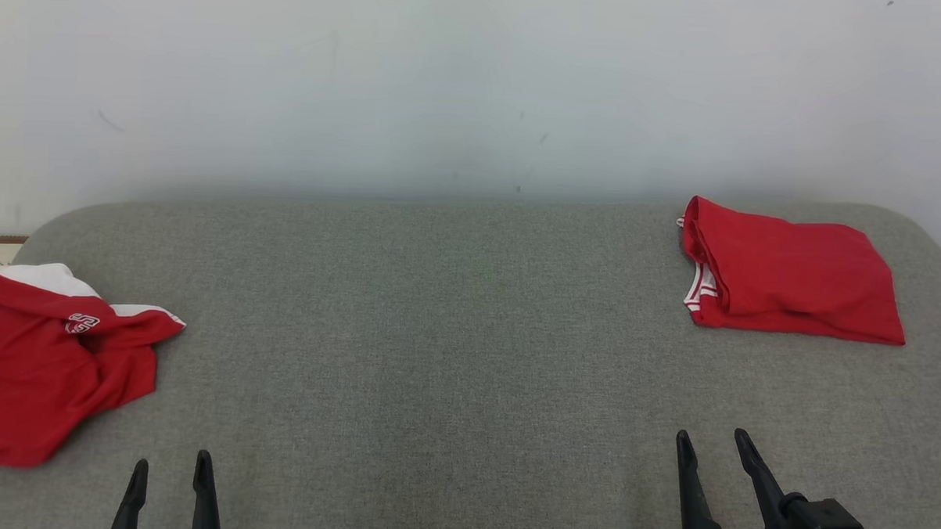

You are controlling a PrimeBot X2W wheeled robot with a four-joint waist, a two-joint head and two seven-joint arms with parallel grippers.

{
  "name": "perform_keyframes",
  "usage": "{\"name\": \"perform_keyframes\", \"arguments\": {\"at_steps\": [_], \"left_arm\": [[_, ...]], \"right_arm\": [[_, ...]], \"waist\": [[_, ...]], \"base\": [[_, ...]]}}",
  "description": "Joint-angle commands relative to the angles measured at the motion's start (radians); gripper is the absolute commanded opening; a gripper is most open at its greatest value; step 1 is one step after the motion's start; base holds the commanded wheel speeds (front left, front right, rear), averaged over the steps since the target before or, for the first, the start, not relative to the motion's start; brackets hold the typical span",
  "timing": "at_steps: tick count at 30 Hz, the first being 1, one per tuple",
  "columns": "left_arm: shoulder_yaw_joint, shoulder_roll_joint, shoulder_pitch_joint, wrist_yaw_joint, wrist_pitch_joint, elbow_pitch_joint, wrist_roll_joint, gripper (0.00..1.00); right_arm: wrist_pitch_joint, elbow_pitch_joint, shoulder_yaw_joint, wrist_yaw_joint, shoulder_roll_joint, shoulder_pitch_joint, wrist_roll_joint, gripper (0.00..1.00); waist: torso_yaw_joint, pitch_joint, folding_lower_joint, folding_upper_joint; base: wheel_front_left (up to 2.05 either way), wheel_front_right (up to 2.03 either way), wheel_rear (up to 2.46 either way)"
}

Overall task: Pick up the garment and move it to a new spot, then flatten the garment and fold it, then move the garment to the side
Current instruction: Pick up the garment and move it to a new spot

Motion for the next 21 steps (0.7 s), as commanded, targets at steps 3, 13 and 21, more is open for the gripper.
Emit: {"name": "perform_keyframes", "arguments": {"at_steps": [3,13,21], "left_arm": [[0.002,0.004,0.017,-0.001,-0.005,0.005,-0.010,1.00],[-0.006,0.010,0.013,-0.002,-0.006,0.018,-0.010,1.00],[0.002,0.029,0.024,0.005,0.006,0.014,-0.016,1.00]], "right_arm": [[-0.004,0.005,-0.002,0.000,0.003,0.002,0.007,1.00],[0.000,0.015,-0.009,0.000,0.005,0.022,0.024,1.00],[0.001,0.029,-0.005,0.000,0.006,0.039,0.044,1.00]], "waist": [[0.002,-0.002,0.0000,0.0000],[0.092,-0.017,0.0000,0.0000],[0.240,-0.027,0.0000,0.0000]], "base": [[0.00,0.00,0.00],[0.00,0.00,0.00],[0.00,0.00,0.00]]}}
